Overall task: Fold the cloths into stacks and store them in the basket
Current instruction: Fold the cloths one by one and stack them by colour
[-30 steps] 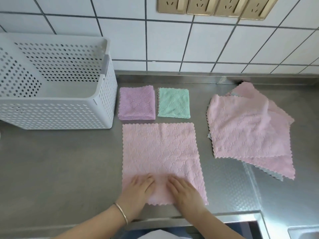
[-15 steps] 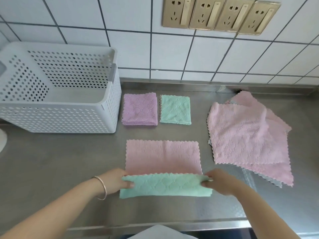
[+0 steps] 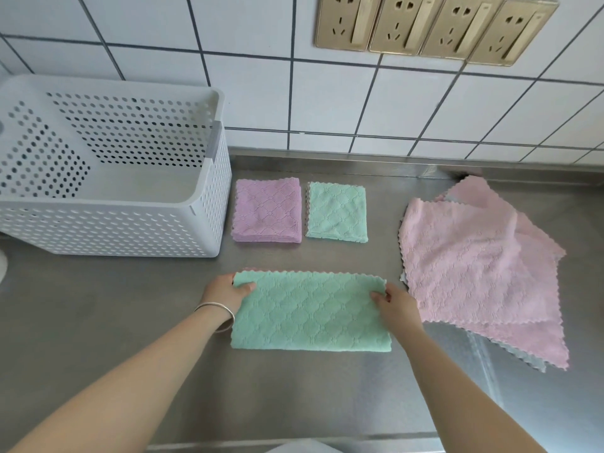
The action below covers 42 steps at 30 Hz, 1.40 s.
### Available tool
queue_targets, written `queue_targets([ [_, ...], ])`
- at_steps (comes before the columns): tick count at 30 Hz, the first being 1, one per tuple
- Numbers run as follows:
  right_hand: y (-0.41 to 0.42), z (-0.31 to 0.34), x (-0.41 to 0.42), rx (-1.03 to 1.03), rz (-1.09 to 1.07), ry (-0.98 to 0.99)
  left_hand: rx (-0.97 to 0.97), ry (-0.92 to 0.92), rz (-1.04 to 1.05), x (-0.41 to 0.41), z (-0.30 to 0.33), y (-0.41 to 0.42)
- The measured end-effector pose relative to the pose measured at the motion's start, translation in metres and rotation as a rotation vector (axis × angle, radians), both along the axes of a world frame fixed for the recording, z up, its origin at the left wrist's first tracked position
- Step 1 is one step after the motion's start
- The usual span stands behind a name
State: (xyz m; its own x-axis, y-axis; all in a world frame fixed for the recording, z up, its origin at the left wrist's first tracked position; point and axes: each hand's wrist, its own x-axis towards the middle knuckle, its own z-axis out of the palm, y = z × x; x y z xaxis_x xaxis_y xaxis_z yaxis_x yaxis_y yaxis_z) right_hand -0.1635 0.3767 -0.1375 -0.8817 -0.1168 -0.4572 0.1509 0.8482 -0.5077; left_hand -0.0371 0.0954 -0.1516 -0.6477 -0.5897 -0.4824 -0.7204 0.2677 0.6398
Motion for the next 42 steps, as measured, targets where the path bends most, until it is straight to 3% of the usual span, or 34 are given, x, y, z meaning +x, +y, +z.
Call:
queue_targets([
  [9, -0.008, -0.009, 0.001, 0.101, -0.055, 0.034, -0.162, -0.094, -0.032, -0.010, -0.007, 0.003],
  [12, -0.007, -0.004, 0.008, -0.027, -0.196, 0.028, -0.363, -0.165, -0.054, -0.008, 0.002, 0.012],
  [14, -0.003, 0.001, 0.015, -0.047, -0.258, 0.070, -0.562, -0.019, -0.095, -0.005, 0.002, 0.020],
  [17, 0.004, 0.003, 0.034, -0.009, -0.325, 0.058, -0.744, 0.132, -0.397, -0.005, -0.002, 0.043],
  [21, 0.011, -0.004, 0.064, 0.170, -0.247, -0.047, -0.762, 0.097, -0.881, -0.006, -0.012, 0.086],
  [26, 0.012, -0.003, 0.077, 0.300, -0.243, -0.113, -0.723, -0.036, -1.105, -0.006, -0.028, 0.105],
  [30, 0.007, 0.002, 0.073, 0.341, -0.220, -0.168, -0.638, -0.053, -1.106, -0.009, -0.030, 0.105],
  [33, 0.001, 0.009, 0.075, 0.237, -0.275, -0.118, -0.574, -0.003, -1.062, -0.019, -0.016, 0.111],
  [36, -0.014, 0.020, 0.085, -0.005, -0.362, 0.115, -0.169, 0.122, -0.743, -0.031, 0.013, 0.117],
  [39, -0.043, 0.026, 0.099, -0.160, -0.217, 0.413, 0.316, 0.176, -0.302, -0.042, 0.042, 0.116],
  [40, -0.053, 0.026, 0.103, -0.176, -0.115, 0.515, 0.402, 0.172, -0.240, -0.045, 0.048, 0.113],
  [42, -0.070, 0.027, 0.106, -0.177, 0.088, 0.697, 0.364, 0.150, -0.247, -0.047, 0.055, 0.106],
])
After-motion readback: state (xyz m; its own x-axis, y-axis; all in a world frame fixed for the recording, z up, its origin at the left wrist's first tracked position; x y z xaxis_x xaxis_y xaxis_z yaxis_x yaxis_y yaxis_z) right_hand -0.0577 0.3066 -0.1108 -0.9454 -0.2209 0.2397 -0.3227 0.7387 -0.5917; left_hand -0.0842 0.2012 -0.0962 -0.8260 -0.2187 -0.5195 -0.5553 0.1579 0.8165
